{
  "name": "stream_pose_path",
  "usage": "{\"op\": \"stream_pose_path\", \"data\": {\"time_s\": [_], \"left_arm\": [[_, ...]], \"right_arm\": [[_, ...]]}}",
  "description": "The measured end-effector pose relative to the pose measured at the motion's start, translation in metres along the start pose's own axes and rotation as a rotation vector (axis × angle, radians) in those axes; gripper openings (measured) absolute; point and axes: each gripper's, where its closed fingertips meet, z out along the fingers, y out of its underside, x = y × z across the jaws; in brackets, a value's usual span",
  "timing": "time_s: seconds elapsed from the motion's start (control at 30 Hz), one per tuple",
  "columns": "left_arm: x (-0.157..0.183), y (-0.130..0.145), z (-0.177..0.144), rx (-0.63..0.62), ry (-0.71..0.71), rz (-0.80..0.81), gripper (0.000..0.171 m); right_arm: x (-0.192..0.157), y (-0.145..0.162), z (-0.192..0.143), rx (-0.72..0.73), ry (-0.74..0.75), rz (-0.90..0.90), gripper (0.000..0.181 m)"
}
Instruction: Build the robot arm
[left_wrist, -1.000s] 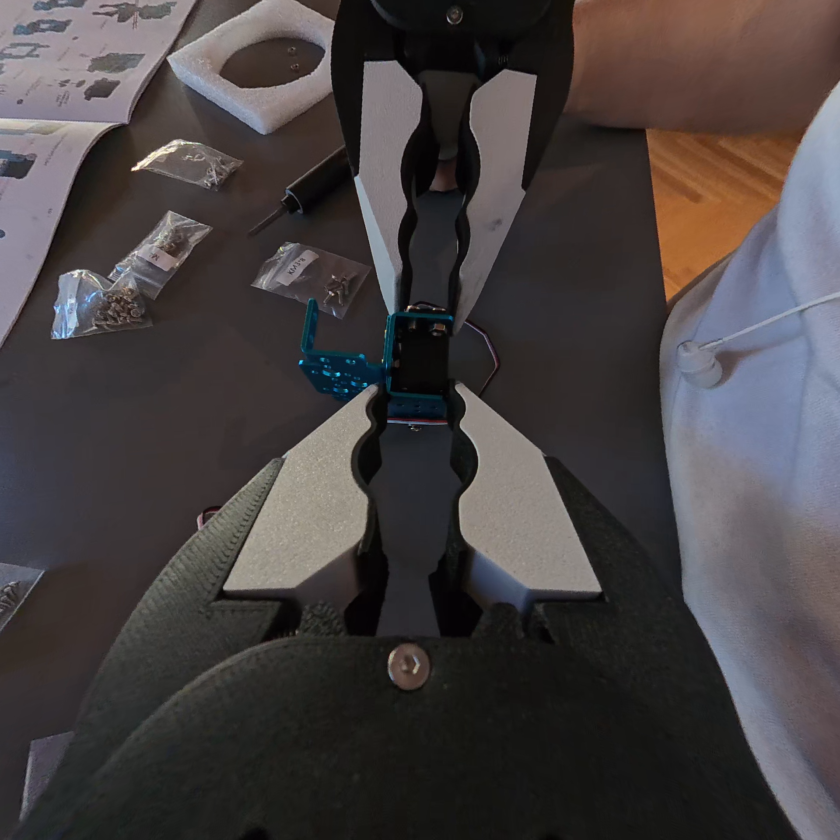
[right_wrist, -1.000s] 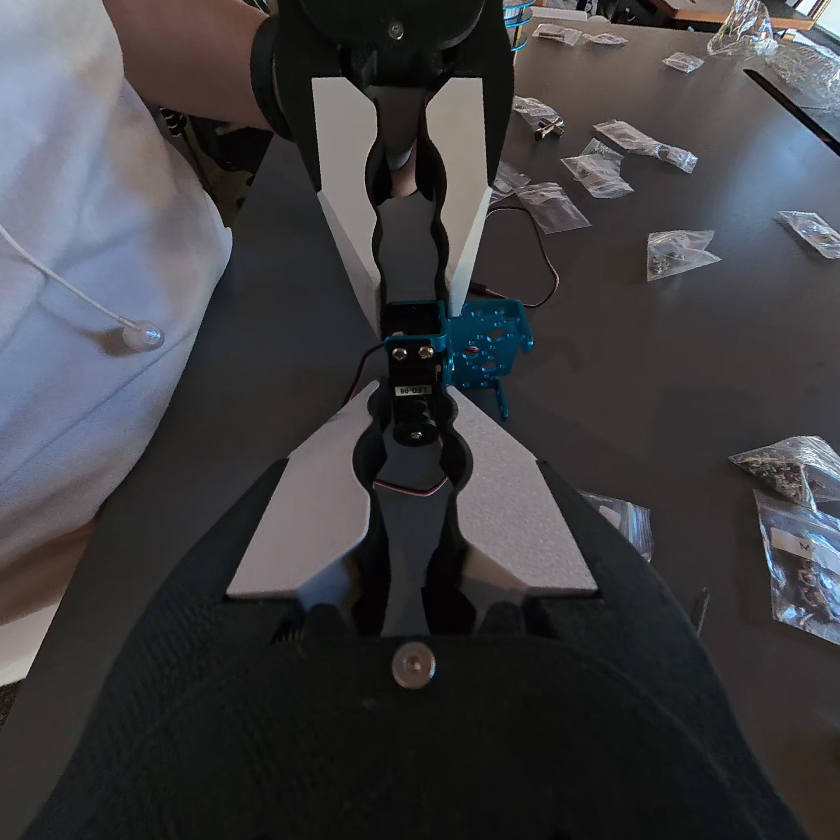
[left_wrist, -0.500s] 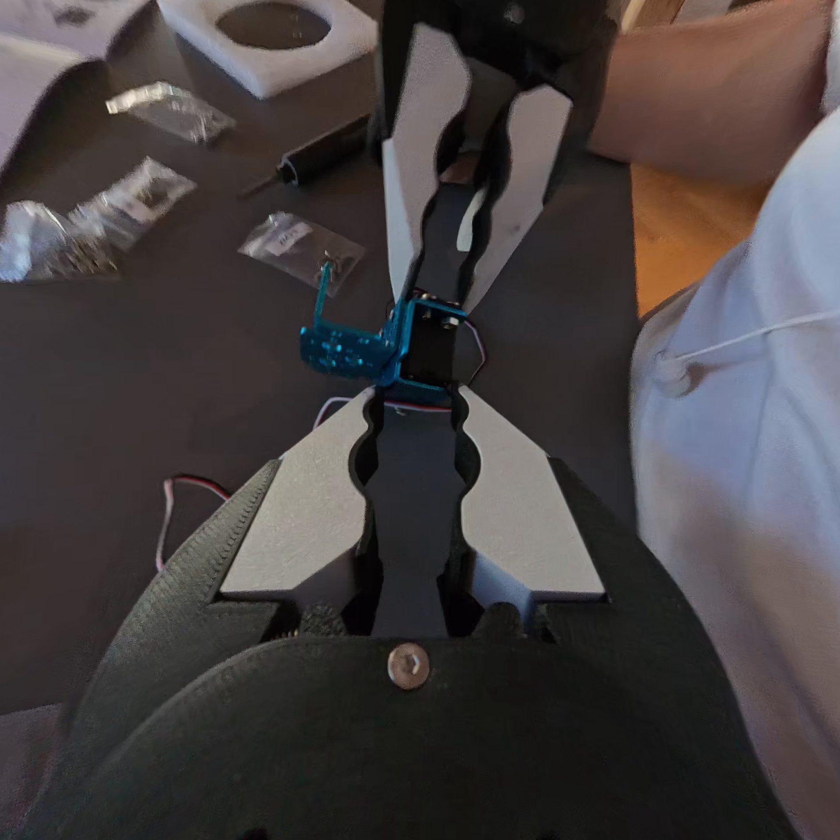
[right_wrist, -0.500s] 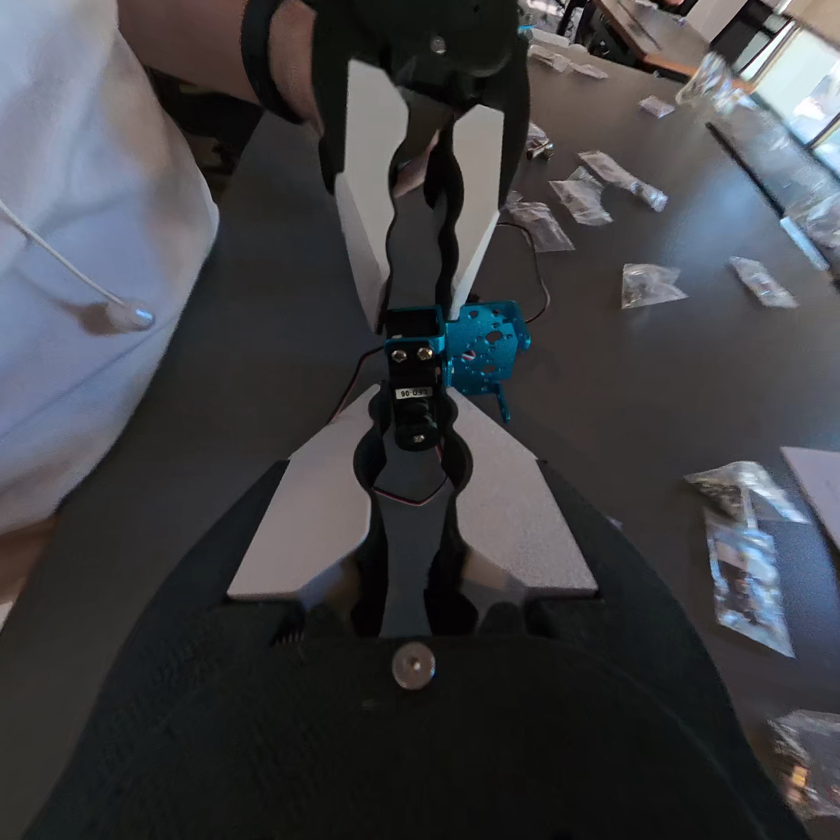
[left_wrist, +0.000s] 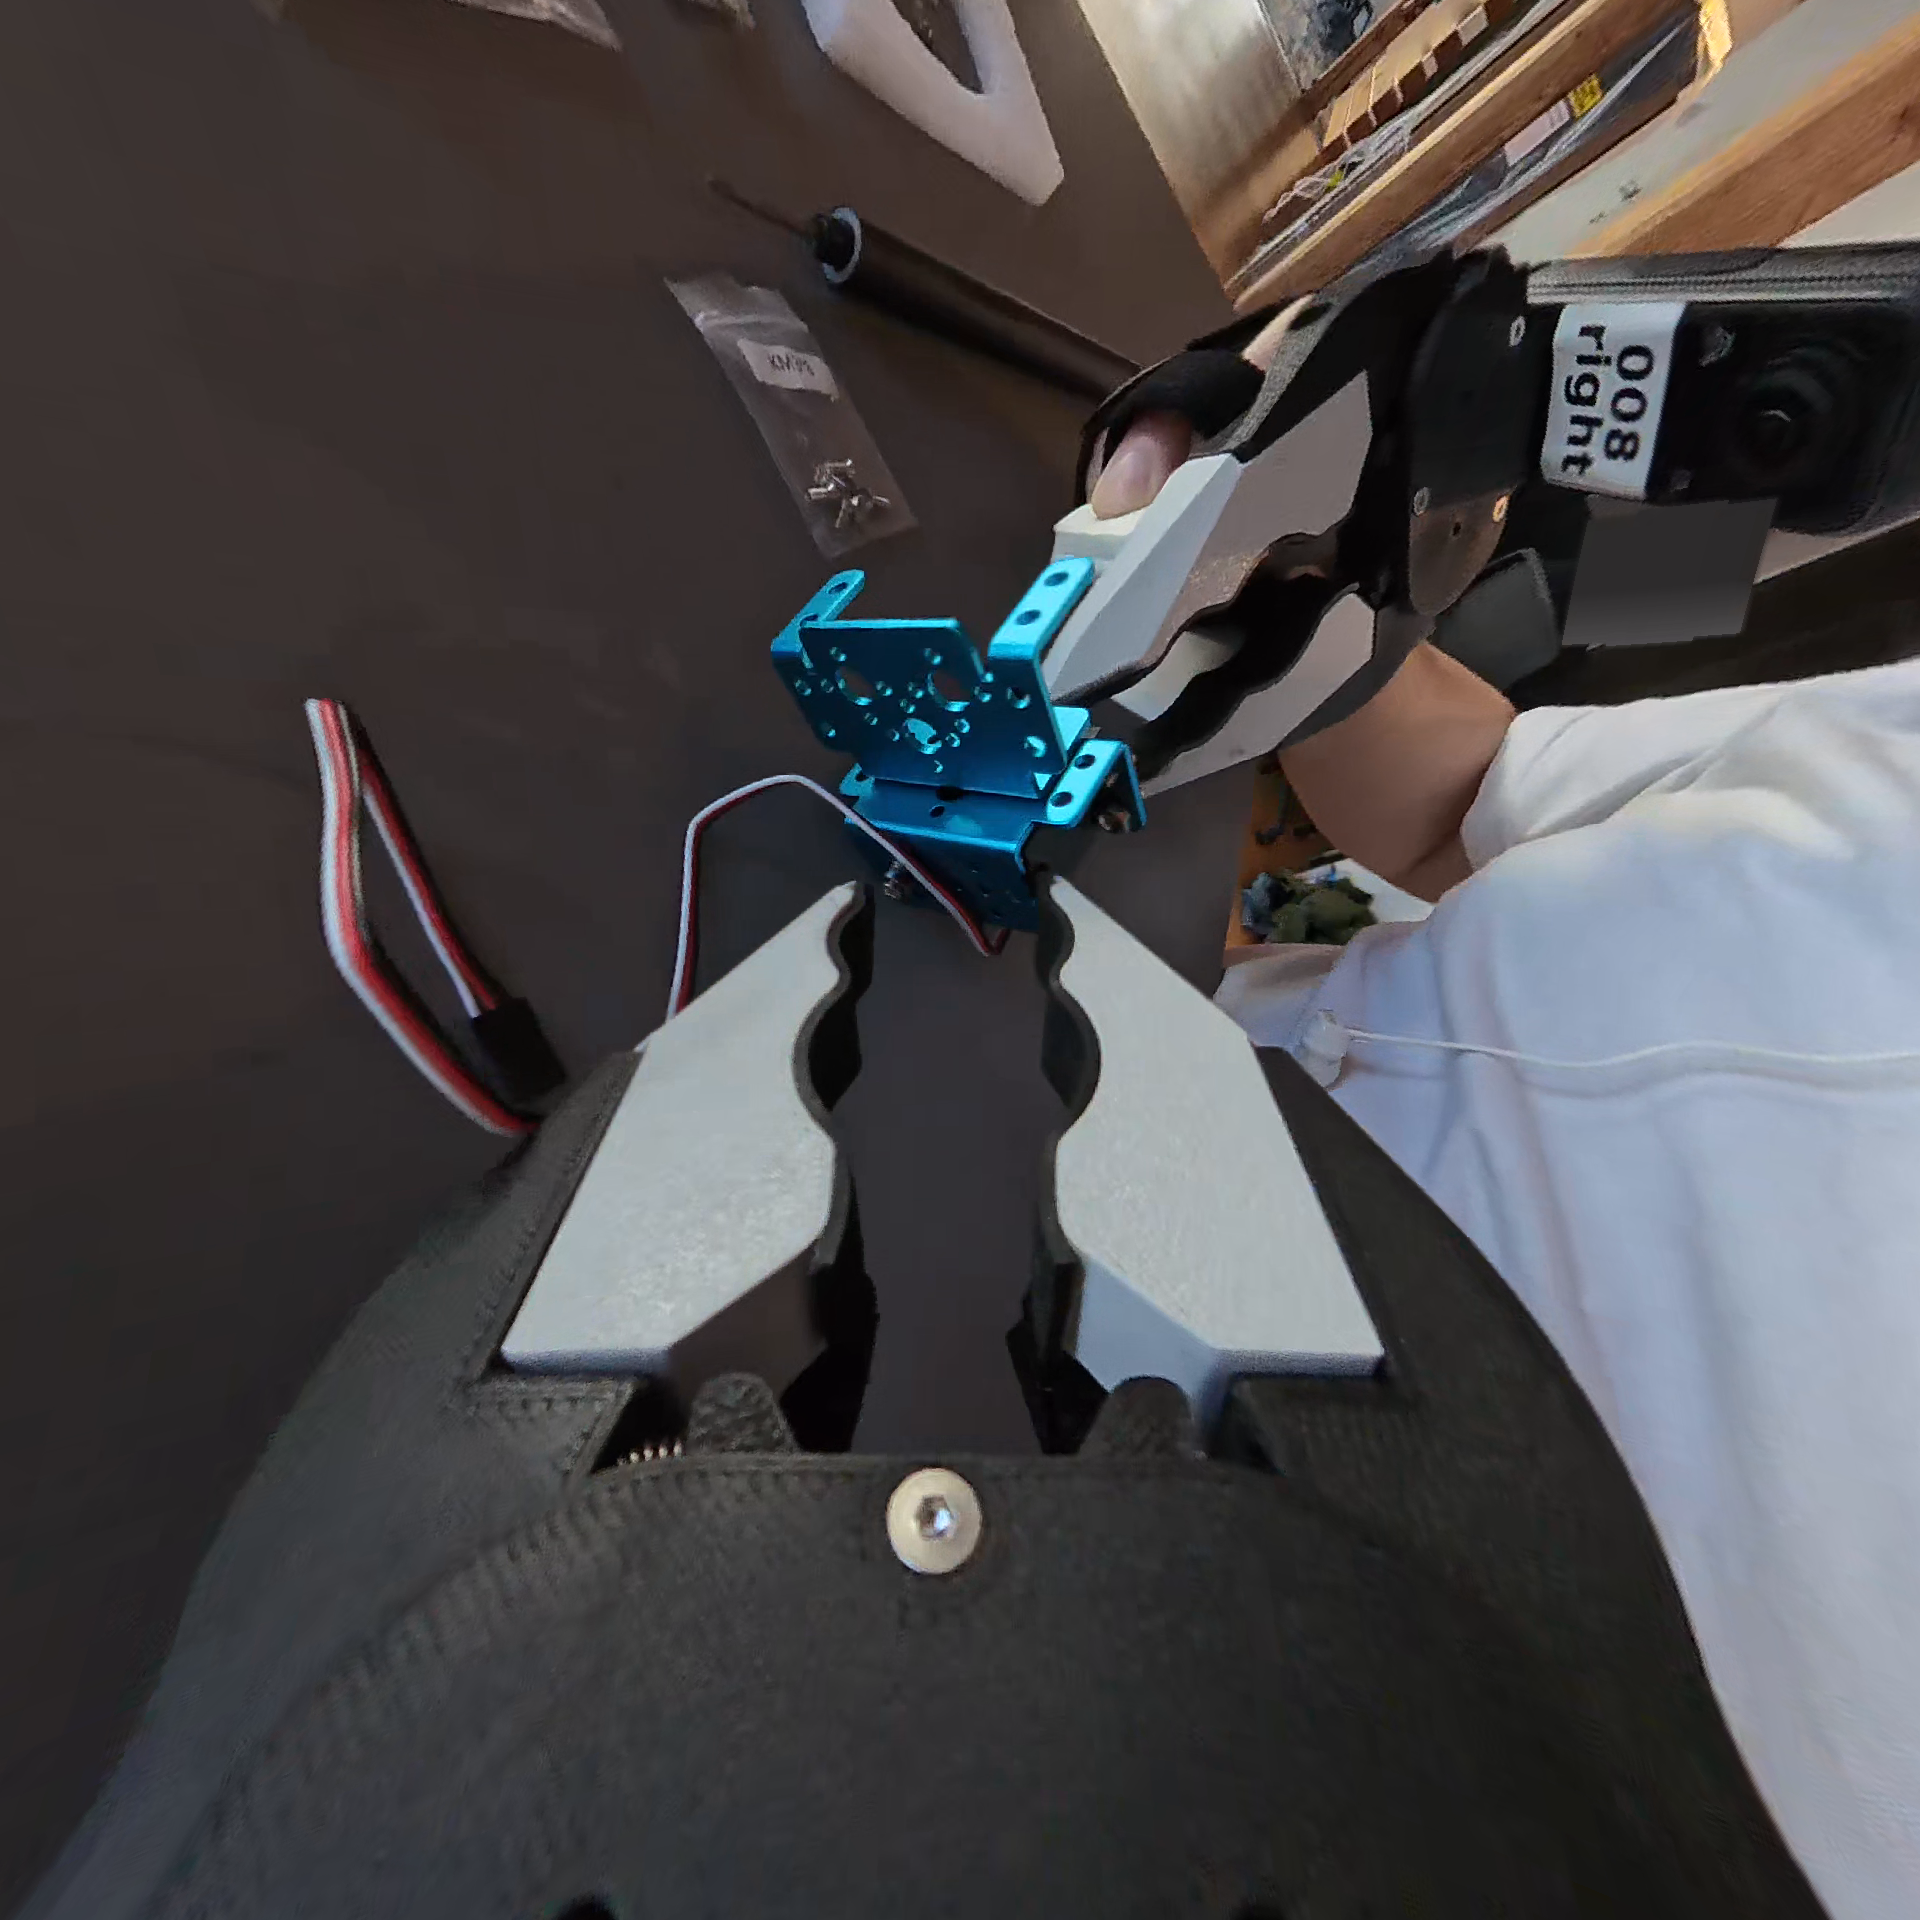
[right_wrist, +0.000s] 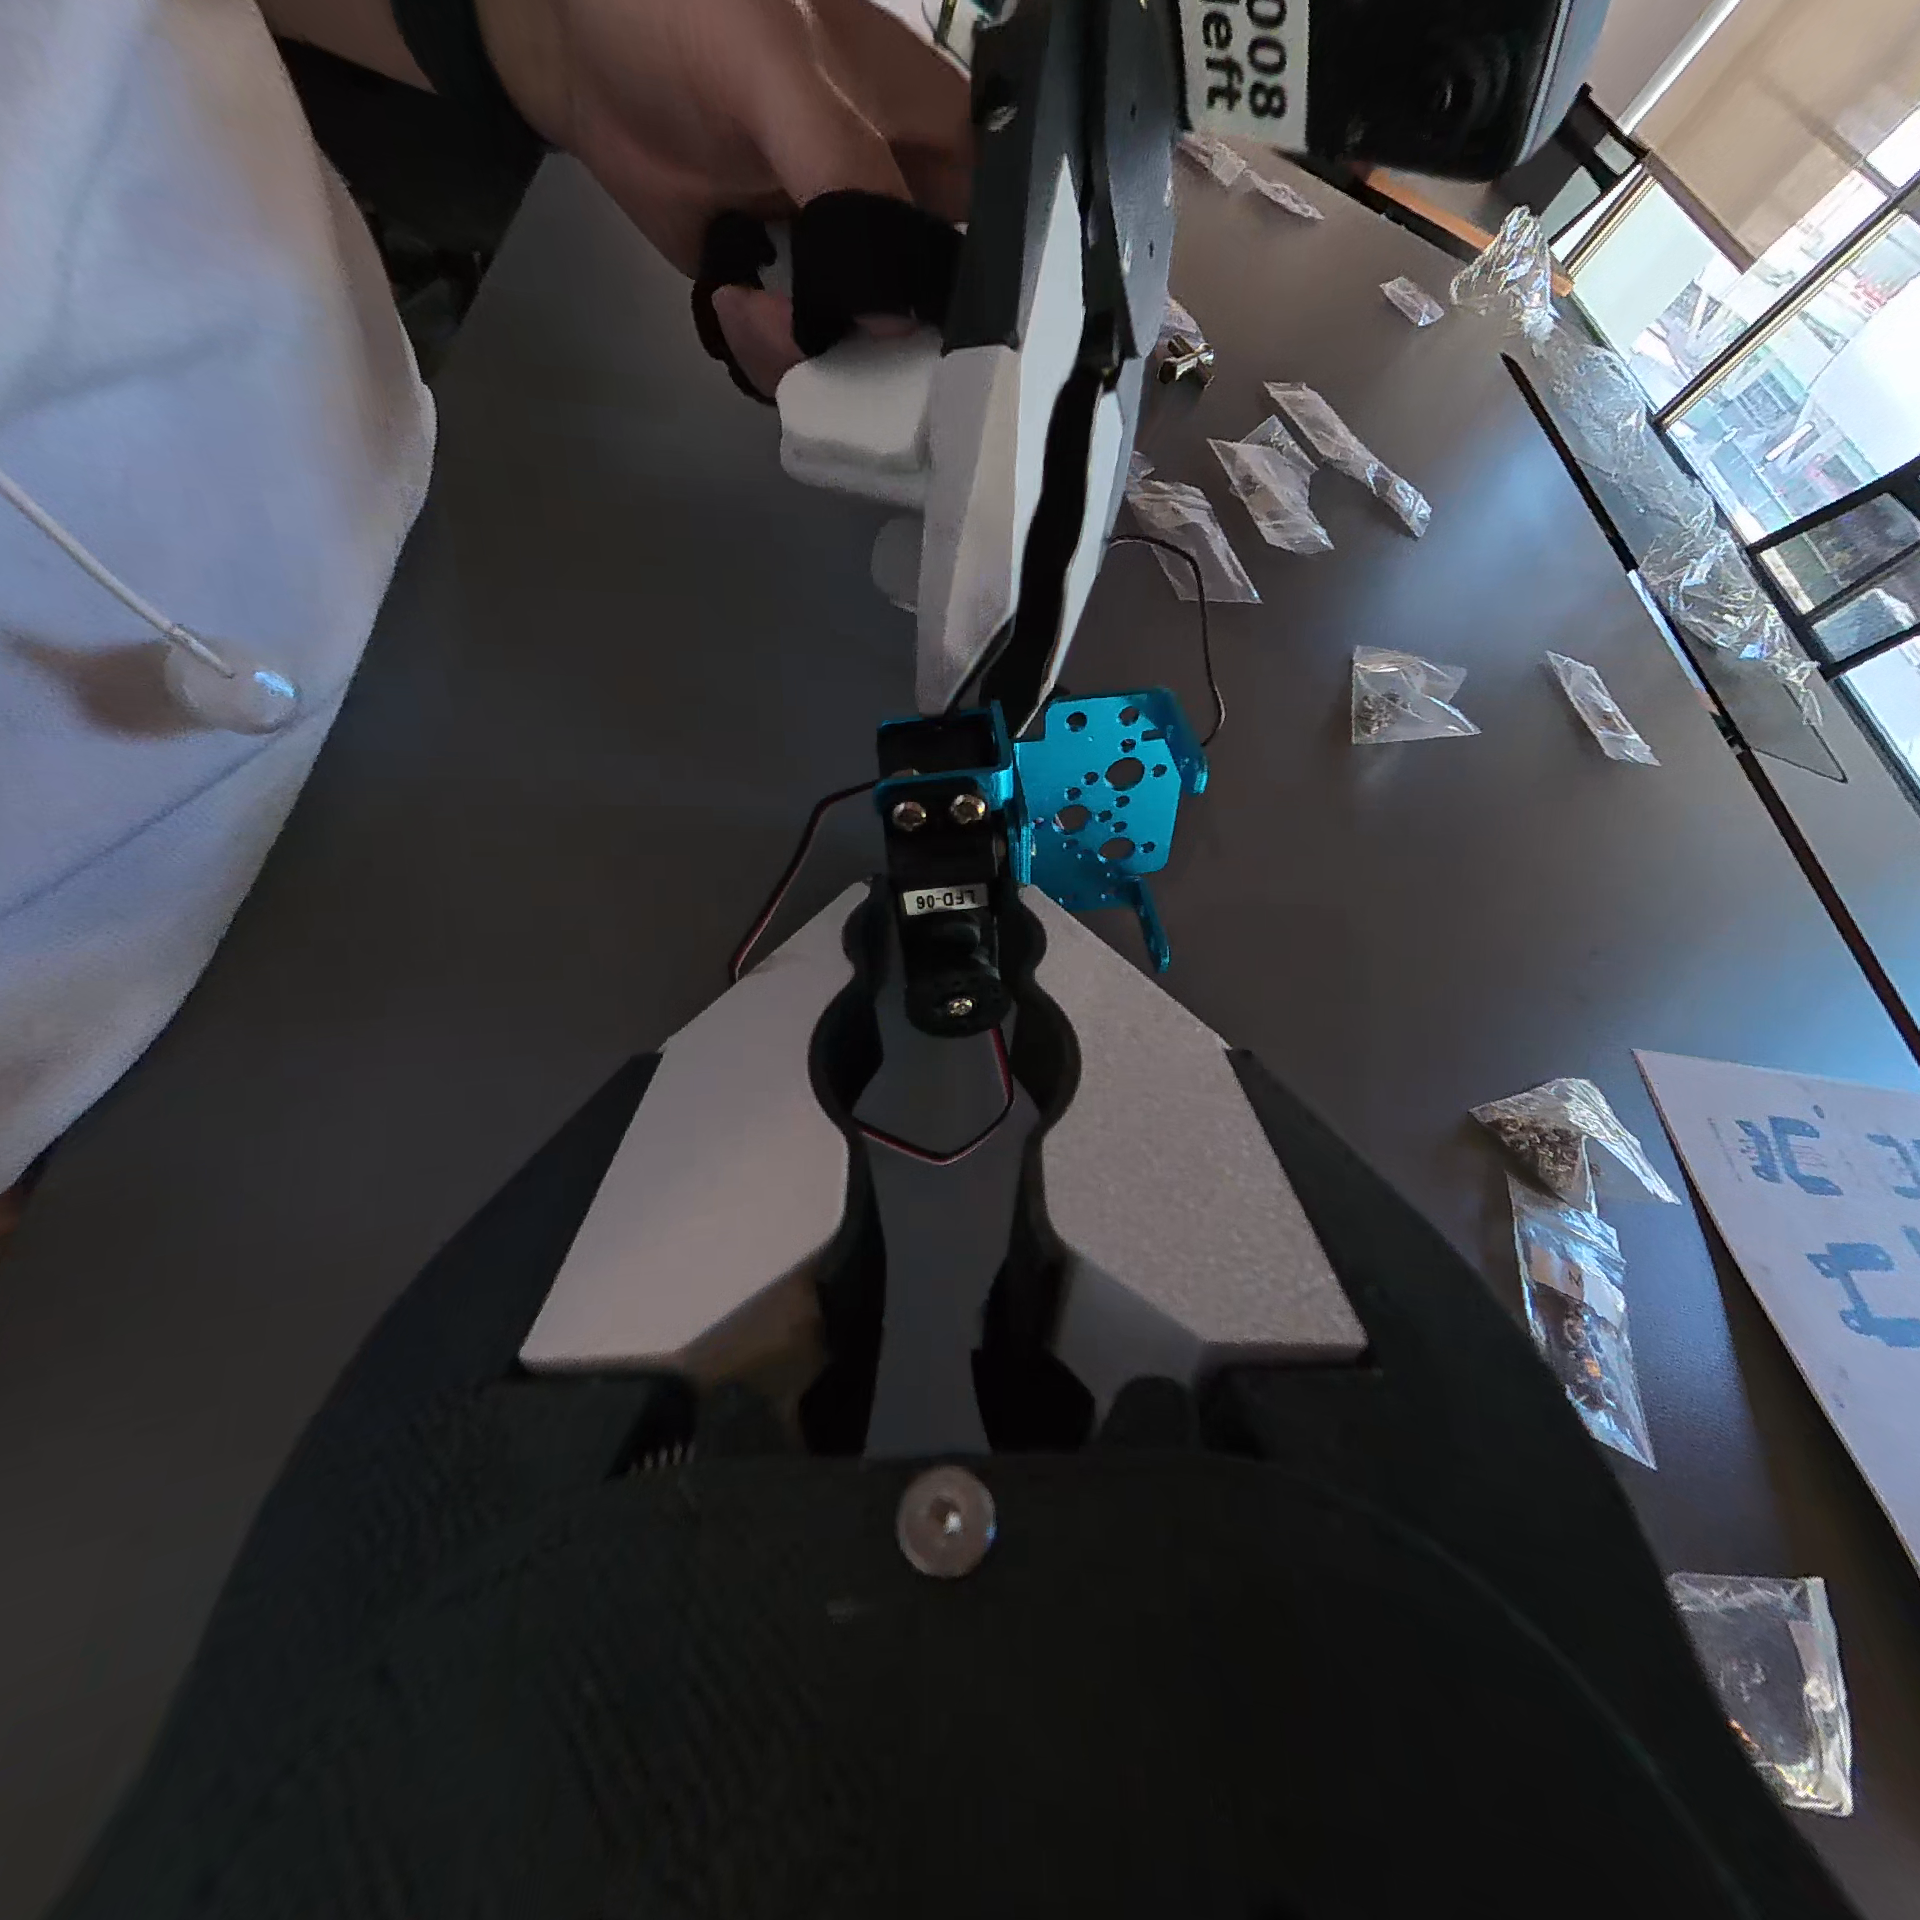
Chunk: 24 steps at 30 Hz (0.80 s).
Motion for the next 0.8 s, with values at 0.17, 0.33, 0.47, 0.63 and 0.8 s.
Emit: {"op": "stream_pose_path", "data": {"time_s": [0.17,0.33,0.47,0.63,0.8], "left_arm": [[-0.001,0.000,0.000,0.016,-0.021,-0.069,0.029],[-0.003,0.000,-0.003,0.011,-0.137,-0.064,0.028],[0.000,-0.001,-0.003,0.000,-0.140,-0.065,0.021],[0.008,-0.003,0.000,0.003,-0.097,-0.049,0.004],[0.008,-0.004,0.000,0.019,-0.071,-0.057,0.004]], "right_arm": [[0.000,0.000,0.000,-0.018,0.021,-0.003,0.019],[0.000,-0.001,0.002,-0.040,0.060,-0.013,0.020],[0.001,0.000,0.002,-0.013,0.048,0.000,0.020],[0.002,0.000,0.001,-0.006,0.044,-0.001,0.021],[0.003,0.001,0.000,0.006,0.041,0.013,0.021]]}}
